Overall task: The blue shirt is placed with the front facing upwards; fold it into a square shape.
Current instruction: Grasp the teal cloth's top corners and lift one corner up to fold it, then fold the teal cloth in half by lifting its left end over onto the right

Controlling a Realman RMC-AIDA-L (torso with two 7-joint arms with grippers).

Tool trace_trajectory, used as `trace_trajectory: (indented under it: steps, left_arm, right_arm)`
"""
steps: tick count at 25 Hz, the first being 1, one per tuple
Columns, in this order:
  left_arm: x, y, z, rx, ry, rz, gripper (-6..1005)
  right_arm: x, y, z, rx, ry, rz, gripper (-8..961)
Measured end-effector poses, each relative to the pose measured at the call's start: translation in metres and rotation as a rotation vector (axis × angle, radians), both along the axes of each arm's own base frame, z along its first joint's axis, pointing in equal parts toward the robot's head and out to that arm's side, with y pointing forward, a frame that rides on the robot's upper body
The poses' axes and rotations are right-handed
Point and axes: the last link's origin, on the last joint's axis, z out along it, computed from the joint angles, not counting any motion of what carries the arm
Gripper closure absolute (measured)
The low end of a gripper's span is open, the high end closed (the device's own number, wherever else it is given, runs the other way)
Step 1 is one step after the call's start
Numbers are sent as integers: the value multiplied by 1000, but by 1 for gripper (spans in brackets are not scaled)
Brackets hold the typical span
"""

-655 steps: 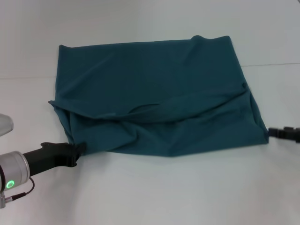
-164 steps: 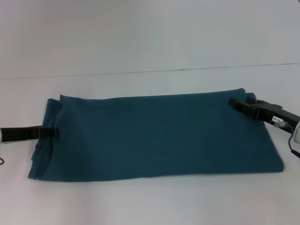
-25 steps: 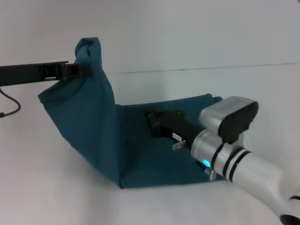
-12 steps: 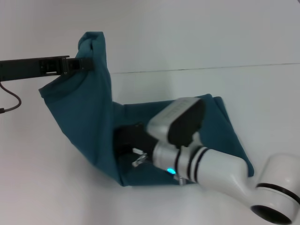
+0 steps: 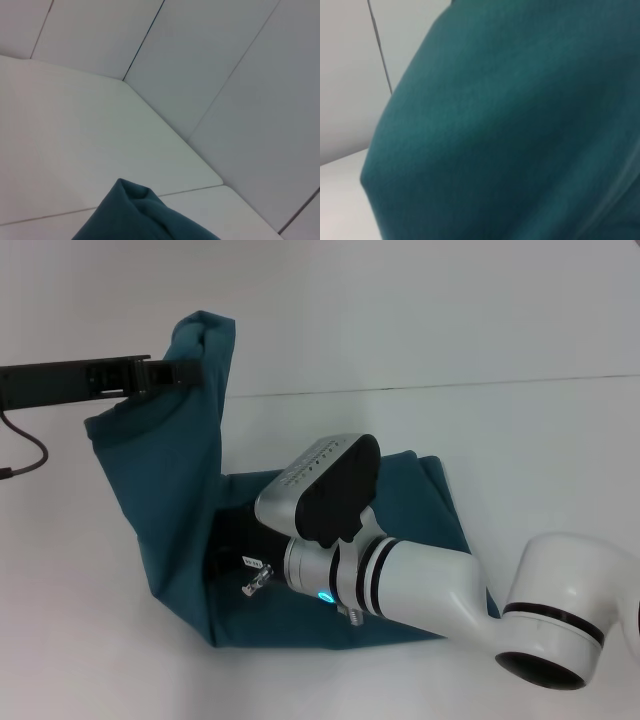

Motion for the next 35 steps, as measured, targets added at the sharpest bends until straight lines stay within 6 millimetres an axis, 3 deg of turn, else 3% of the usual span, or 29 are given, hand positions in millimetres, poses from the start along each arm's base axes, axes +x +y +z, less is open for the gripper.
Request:
trace_trajectory:
  steps: [9, 13, 25, 35]
  left_arm:
    - [2, 1, -1, 1, -2, -2, 843]
    - [1, 2, -1, 2, -5, -1, 841]
    - [0, 4, -12, -20, -50, 9, 835]
    - [8, 10, -44, -50, -69, 2, 829]
  right_arm:
    - [-5, -6, -3, -18, -21, 75, 911]
    - [6, -4, 5, 14, 28, 27, 912]
    - [101, 15, 77, 340, 258, -296, 912]
    - [180, 12, 135, 531, 308, -501, 911]
